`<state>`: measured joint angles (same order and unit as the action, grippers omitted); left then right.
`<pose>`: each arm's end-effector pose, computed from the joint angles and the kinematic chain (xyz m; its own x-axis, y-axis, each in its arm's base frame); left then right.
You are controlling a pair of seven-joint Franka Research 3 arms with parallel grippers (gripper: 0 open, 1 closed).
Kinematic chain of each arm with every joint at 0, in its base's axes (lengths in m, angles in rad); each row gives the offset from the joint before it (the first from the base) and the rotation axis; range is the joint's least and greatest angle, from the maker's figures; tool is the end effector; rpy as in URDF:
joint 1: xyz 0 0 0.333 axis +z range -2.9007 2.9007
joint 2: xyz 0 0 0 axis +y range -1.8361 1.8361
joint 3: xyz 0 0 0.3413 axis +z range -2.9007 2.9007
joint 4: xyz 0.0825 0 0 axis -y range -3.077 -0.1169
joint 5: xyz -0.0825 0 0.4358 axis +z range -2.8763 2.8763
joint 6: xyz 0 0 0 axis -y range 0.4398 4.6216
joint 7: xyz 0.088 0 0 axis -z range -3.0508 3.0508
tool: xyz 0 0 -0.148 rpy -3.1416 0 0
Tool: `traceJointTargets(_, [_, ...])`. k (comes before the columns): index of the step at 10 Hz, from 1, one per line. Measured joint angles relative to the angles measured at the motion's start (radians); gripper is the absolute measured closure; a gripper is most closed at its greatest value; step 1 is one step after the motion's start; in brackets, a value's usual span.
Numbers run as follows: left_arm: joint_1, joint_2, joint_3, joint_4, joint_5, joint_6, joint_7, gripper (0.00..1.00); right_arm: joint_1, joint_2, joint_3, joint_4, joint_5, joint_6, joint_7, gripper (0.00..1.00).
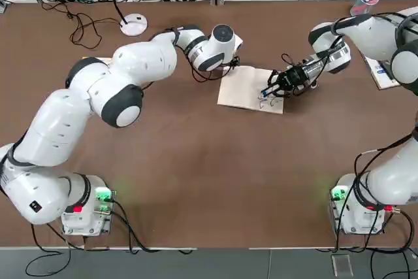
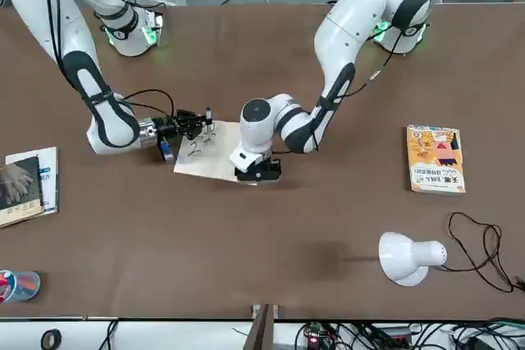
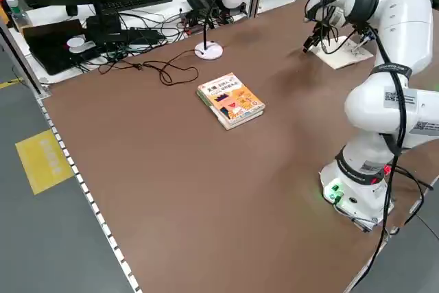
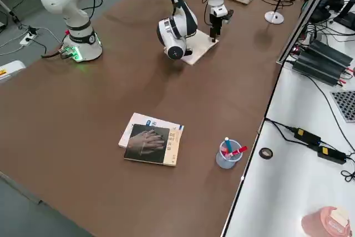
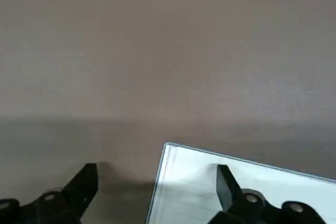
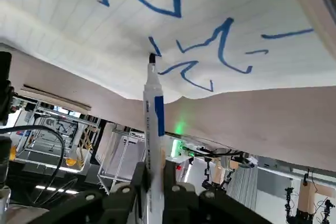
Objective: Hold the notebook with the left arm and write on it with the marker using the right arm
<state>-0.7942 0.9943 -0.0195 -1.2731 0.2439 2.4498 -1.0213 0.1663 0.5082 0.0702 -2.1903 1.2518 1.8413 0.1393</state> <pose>0.5789 -0.5979 0.1046 0.9716 0.0492 0.2316 0.0376 -0.9978 0.0540 0.4787 0.2349 0.1089 0.4162 -0.1751 -0.8923 -0.8336 -0.4655 -0.2975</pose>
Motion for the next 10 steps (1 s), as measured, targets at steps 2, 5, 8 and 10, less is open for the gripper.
traceJointTargets(2, [0.000, 0.000, 0.000, 0.000, 0.000, 0.000, 0.000, 0.00, 0.001, 0.000, 0.000, 0.005, 0.001, 0.004, 0.000, 0.83])
traceJointTargets(5, [0.000, 0.000, 0.000, 0.000, 0.000, 0.000, 0.000, 0.00, 0.002, 0.000, 0.000, 0.011, 0.002, 0.013, 0.000, 0.83])
traceJointTargets(8, [0.000, 0.000, 0.000, 0.000, 0.000, 0.000, 0.000, 0.00, 0.003, 0.000, 0.000, 0.015, 0.002, 0.033, 0.000, 0.83])
traceJointTargets(10, [0.000, 0.000, 0.000, 0.000, 0.000, 0.000, 0.000, 0.00, 0.003, 0.001, 0.000, 0.019, 0.002, 0.036, 0.000, 0.83])
